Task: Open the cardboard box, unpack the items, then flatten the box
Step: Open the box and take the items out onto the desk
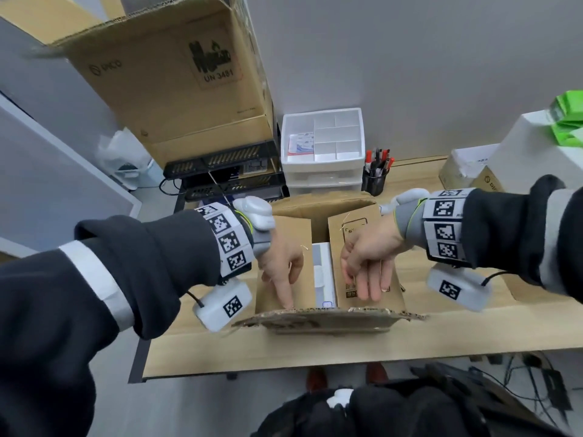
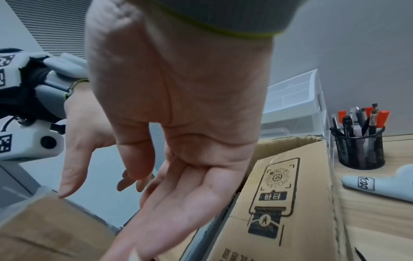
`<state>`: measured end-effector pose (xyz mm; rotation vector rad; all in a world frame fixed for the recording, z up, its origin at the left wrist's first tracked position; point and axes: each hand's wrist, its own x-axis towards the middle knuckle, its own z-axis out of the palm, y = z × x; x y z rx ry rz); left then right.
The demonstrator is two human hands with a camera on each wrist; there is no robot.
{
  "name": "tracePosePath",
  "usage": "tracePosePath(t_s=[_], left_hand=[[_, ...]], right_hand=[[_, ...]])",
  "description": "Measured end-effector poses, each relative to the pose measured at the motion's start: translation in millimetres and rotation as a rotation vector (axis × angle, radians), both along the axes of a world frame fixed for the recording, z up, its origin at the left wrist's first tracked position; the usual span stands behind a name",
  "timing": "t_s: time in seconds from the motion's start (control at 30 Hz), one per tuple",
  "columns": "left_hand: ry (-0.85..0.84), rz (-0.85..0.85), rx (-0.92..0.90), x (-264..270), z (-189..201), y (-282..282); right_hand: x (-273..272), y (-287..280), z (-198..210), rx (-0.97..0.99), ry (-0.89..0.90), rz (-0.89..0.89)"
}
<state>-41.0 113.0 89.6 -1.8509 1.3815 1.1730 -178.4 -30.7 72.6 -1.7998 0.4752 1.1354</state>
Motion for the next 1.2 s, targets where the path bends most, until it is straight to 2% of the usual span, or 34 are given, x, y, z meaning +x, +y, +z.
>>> tracePosePath(t_s=[0.1,0.23,0.4,0.53,0.67,0.8,0.93,1.03,1.1,1.2], left_hand=[[-0.031,-0.062,-0.022,-16.9,-7.4,1.5],[-0.028,-0.060,-0.180,-29.9,-32.8,6.9],[0.000,-0.182,-0.161,-41.2,-73.3,12.6],[0.021,-0.242,-0.199,-47.3,-95.4,13.7],[0.000,-0.327,-0.098,-59.1,-111.2,11.0],[-0.033,-0.365,-0.166,-63.9,-124.1,16.0],[-0.001,-0.360,-0.015,-64.7,-113.5,5.3],[0.030,-0.256,-0.150,-63.2,-104.4,5.0],[-0.034,-0.219,-0.211,-63.0,-98.8,5.7],[-0.083,-0.187,-0.208,-58.7,-91.1,5.3]], right_hand=[[-4.1,5.6,-6.5,0.003,0.003,-0.030],[-1.0,10.1,-20.2,0.002,-0.017,-0.114],[-0.4,8.2,-55.0,-0.068,-0.065,-0.233],[-1.0,1.3,-78.5,-0.031,-0.120,-0.354],[-0.8,2.0,-92.4,-0.018,-0.151,-0.446],[1.0,3.1,-95.0,-0.023,-0.142,-0.391],[7.3,3.4,-89.5,-0.032,-0.145,-0.318],[12.8,7.6,-85.4,-0.027,-0.119,-0.190],[15.4,12.8,-80.3,-0.053,-0.115,-0.099],[16.8,22.9,-72.0,-0.161,-0.123,0.061]])
